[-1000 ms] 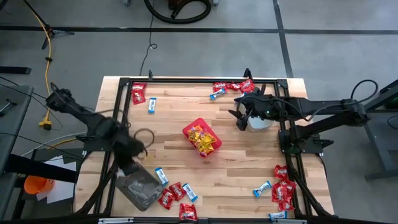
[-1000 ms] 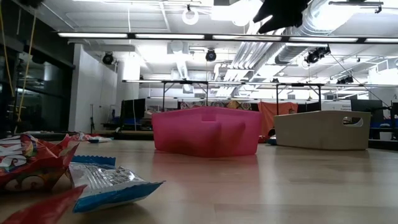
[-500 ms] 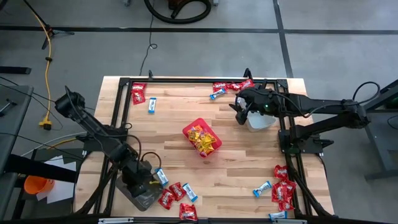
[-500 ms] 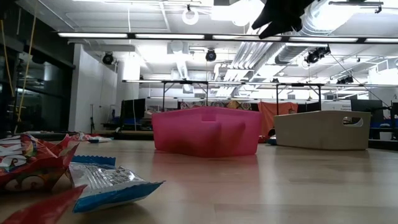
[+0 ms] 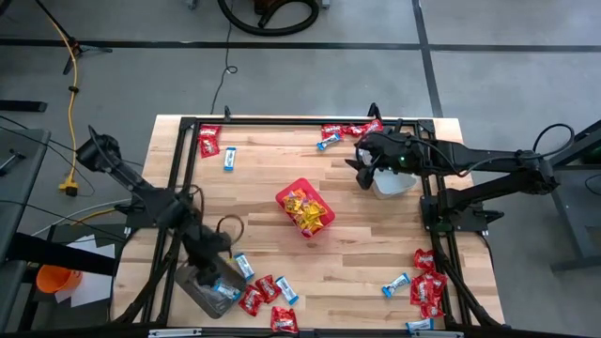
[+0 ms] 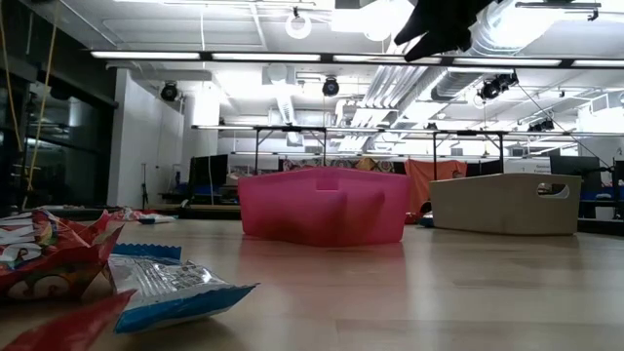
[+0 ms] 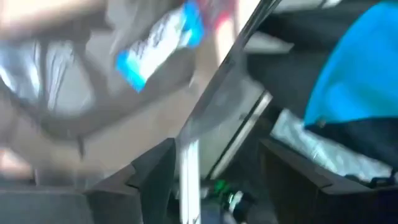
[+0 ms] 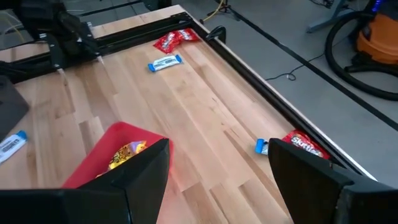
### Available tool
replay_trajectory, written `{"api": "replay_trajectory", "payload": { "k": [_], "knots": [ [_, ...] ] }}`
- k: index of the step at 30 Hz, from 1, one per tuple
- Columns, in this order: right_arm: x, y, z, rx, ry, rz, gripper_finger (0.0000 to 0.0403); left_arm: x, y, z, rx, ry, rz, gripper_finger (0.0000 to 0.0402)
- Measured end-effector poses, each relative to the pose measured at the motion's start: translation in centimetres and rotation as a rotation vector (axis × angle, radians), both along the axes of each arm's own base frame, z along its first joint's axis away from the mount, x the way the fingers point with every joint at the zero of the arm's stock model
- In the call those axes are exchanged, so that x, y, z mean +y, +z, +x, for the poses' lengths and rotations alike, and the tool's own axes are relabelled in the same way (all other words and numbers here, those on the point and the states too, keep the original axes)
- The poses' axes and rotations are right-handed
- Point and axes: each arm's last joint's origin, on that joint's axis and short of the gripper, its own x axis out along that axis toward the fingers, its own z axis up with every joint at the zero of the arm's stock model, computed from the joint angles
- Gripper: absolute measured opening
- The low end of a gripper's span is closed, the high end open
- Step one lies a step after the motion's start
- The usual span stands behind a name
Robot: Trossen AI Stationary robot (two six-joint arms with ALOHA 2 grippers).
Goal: Sort candy
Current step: Put the blue candy into the black bin
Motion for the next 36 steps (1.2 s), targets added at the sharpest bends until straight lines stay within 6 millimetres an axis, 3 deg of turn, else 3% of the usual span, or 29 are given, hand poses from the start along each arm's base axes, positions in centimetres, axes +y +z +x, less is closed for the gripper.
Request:
{"api": "replay_trajectory", "payload": {
  "k": [5, 9, 12, 18, 22, 25, 28, 31, 36],
  "knots": [
    [0.3, 0.1, 0.2, -0.025, 0.078, 0.068, 0.0268, 3.2, 2.5, 2.3, -0.334, 0.098, -0.038, 0.0218],
    [0.6, 0.2, 0.3, -0.048, 0.162, 0.125, 0.0268, 6.7, 3.4, 4.0, -0.543, 0.15, 0.062, 0.0219],
    [0.7, 0.2, 0.4, -0.059, 0.204, 0.156, 0.0268, 9.6, 3.5, 4.8, -0.653, 0.152, 0.21, 0.0219],
    [0.8, 0.3, 0.4, -0.077, 0.207, 0.219, 0.0268, 14.6, 4.5, 6.0, -0.885, 0.188, 0.668, 0.0218],
    [0.9, 0.2, 0.2, -0.073, 0.209, 0.291, 0.0268, 16.5, 5.2, 6.2, -0.942, 0.215, 0.895, 0.0218],
    [1.4, -0.4, -0.1, -0.022, 0.241, 0.457, 0.0268, 17.1, 5.1, 6.1, -0.926, 0.215, 0.944, 0.0218],
    [2.8, -1.7, -0.7, 0.143, 0.274, 0.664, 0.0268, 17.4, 5.1, 6.1, -0.915, 0.246, 0.937, 0.0218],
    [5.4, -3.1, -1.5, 0.355, 0.285, 0.778, 0.0268, 17.4, 5.2, 6.1, -0.91, 0.277, 0.919, 0.0218],
    [11.3, -4.7, -2.5, 0.598, 0.404, 0.795, 0.0268, 17.4, 5.2, 6.1, -0.906, 0.311, 0.893, 0.0218]
  ]
}}
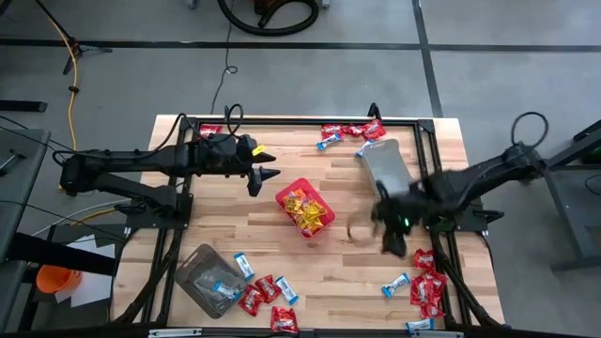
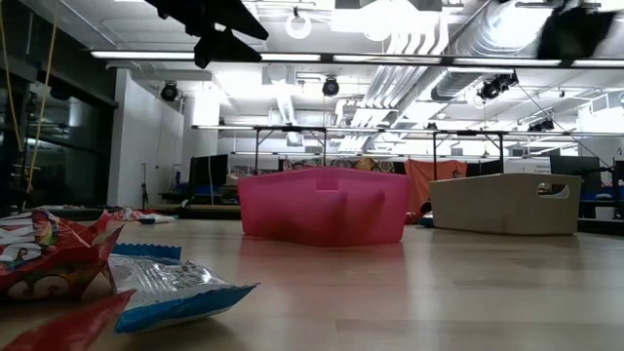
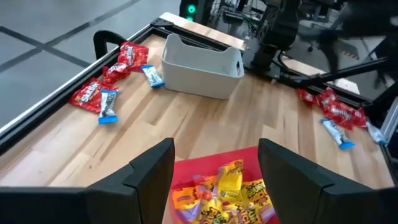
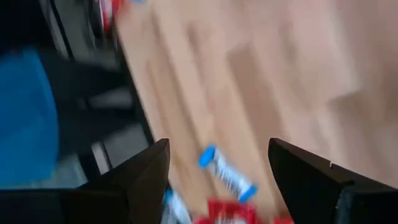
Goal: Sort candy
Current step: Put the blue candy into the black bin
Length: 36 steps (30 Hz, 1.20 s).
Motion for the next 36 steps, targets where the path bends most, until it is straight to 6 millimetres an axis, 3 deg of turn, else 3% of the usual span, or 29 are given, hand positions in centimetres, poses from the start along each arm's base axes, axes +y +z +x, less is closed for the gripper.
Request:
{"api": "replay_trajectory", "payload": {
  "k": [7, 13, 21, 27, 31, 36],
  "knots": [
    [7.5, -3.8, -0.9, 0.12, 0.298, -0.133, 0.0268, -0.1, -0.2, -0.1, 0.026, -0.018, -0.001, 0.0218],
    [11.5, -8.7, -0.4, 0.188, 0.479, -0.256, 0.0268, -0.1, -0.2, -0.1, 0.027, -0.018, -0.002, 0.0218],
    [13.6, -14.6, 1.1, 0.273, 0.547, -0.325, 0.0268, -0.1, -0.2, -0.1, 0.028, -0.018, -0.002, 0.0218],
    [13.9, -16.3, 1.4, 0.312, 0.54, -0.377, 0.026, -0.1, -0.2, -0.1, 0.029, -0.018, -0.002, 0.0218],
    [13.7, -16.2, 1.3, 0.307, 0.538, -0.405, 0.0196, -0.2, 0.1, -0.1, -0.014, -0.023, -0.065, 0.0218],
    [12.7, -14.4, 1.0, 0.288, 0.535, -0.416, 0.0032, -0.4, 2.0, -1.2, -0.112, -0.073, -0.091, 0.0218]
  ]
}}
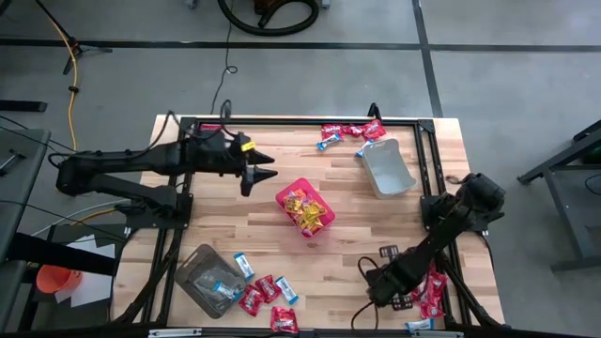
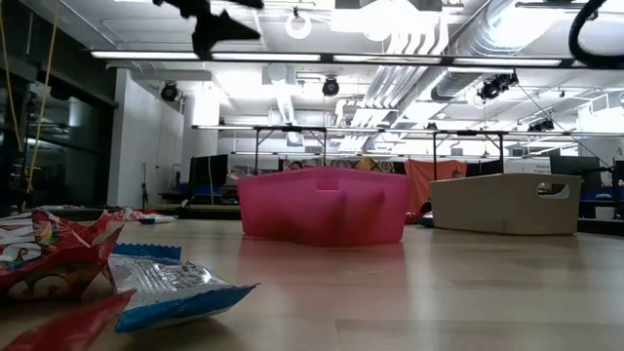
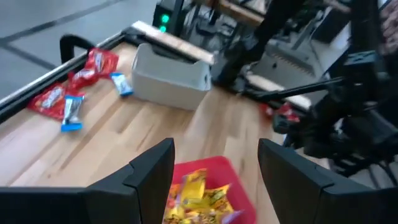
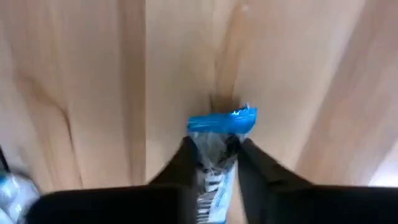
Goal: Sort candy
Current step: Put the blue candy into the black bin
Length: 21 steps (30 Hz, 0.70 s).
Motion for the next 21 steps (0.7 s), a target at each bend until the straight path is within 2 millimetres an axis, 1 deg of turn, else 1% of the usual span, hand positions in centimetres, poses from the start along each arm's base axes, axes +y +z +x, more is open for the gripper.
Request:
{"api": "replay_trajectory", "payload": {
  "k": [1, 4, 6, 8, 10, 12, 14, 16, 19, 21],
  "knots": [
    [-0.4, 0.7, -0.1, -0.011, -0.003, -0.002, 0.0022, -0.1, 0.6, -0.4, -0.024, 0.0, 0.004, 0.0218],
    [-2.1, 3.1, -0.1, -0.063, -0.05, -0.025, 0.0033, -0.2, 2.3, -1.7, -0.099, 0.013, 0.037, 0.0218],
    [-3.7, 5.0, -0.2, -0.121, -0.088, -0.038, 0.0025, -0.2, 3.1, -2.7, -0.133, 0.04, 0.068, 0.0218],
    [-5.4, 6.9, 0.0, -0.203, -0.122, -0.036, 0.0009, -0.2, 3.6, -3.4, -0.156, 0.075, 0.1, 0.0218],
    [-7.3, 8.6, 0.4, -0.307, -0.162, -0.035, 0.0008, -0.2, 4.0, -4.0, -0.173, 0.105, 0.122, 0.0218],
    [-9.1, 9.9, 1.0, -0.413, -0.191, -0.057, 0.0009, -0.2, 4.2, -4.4, -0.184, 0.128, 0.13, 0.0218],
    [-10.6, 10.9, 1.8, -0.508, -0.183, -0.054, 0.0004, -0.2, 4.3, -4.6, -0.191, 0.134, 0.12, 0.0218],
    [-11.6, 11.5, 2.9, -0.599, -0.159, -0.034, 0.0004, -0.2, 4.2, -4.5, -0.187, 0.135, 0.116, 0.0218],
    [-12.3, 12.0, 4.9, -0.737, -0.099, 0.009, 0.0003, -0.2, 4.1, -4.4, -0.177, 0.134, 0.115, 0.0218],
    [-12.2, 12.0, 6.5, -0.834, -0.042, 0.046, 0.0002, -0.3, 4.0, -4.3, -0.172, 0.123, 0.111, 0.0218]
  ]
}}
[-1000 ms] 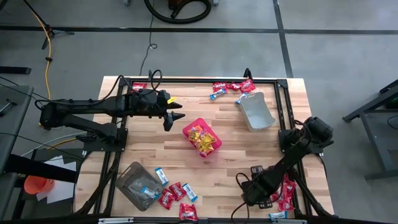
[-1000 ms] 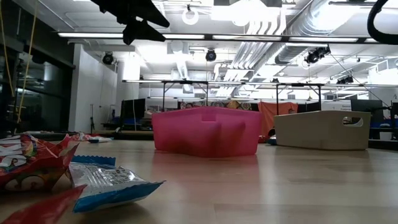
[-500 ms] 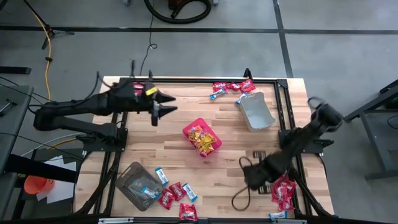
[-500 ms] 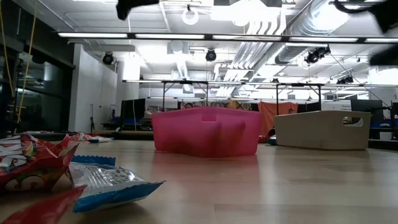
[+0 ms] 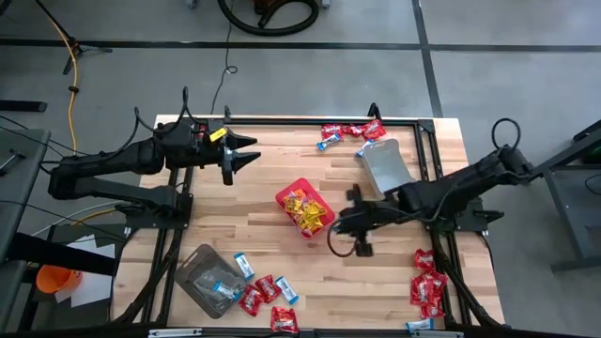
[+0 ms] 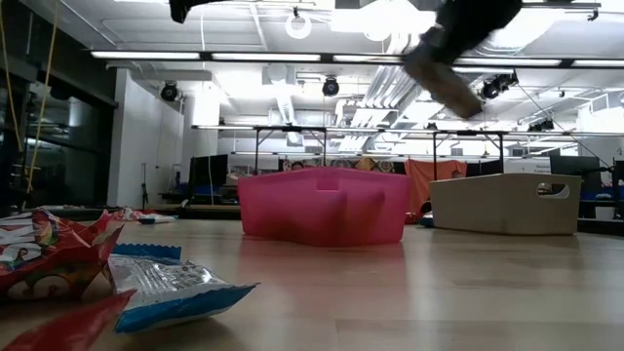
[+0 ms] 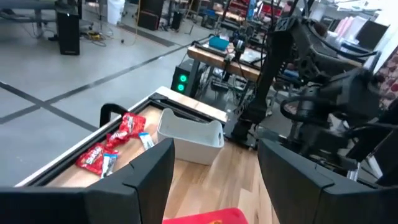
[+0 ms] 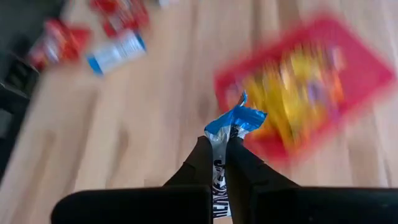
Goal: Sort candy
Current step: Put the blue candy into the black bin
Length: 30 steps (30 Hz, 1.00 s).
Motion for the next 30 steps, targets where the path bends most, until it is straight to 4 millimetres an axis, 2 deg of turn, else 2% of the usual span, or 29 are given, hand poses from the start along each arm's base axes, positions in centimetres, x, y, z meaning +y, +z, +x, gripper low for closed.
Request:
{"api": "replay_trajectory", "payload": {
  "k": [5, 9, 14, 20, 25, 30],
  "knots": [
    [1.3, -0.8, 3.7, -0.204, 0.127, 0.066, 0.0002, -0.1, 0.0, 0.1, -0.001, -0.032, -0.005, 0.0218],
    [2.5, -2.1, 6.2, -0.312, 0.099, 0.149, 0.0002, -0.1, 0.0, 0.1, -0.003, -0.032, -0.004, 0.0218],
    [4.8, -3.1, 10.2, -0.313, 0.018, 0.226, 0.0002, -0.1, 0.0, 0.1, -0.001, -0.032, -0.004, 0.0218],
    [8.0, -3.4, 16.5, -0.376, 0.044, 0.221, 0.0005, -0.2, -0.1, 0.1, 0.002, -0.072, -0.01, 0.0218],
    [9.0, -3.4, 21.4, -0.452, 0.042, 0.224, 0.0008, -0.3, 0.0, 0.1, 0.001, -0.092, -0.013, 0.0218],
    [9.8, -3.5, 24.9, -0.523, 0.081, 0.247, 0.0008, -0.3, 0.0, 0.1, 0.001, -0.091, -0.013, 0.0218]
  ]
}}
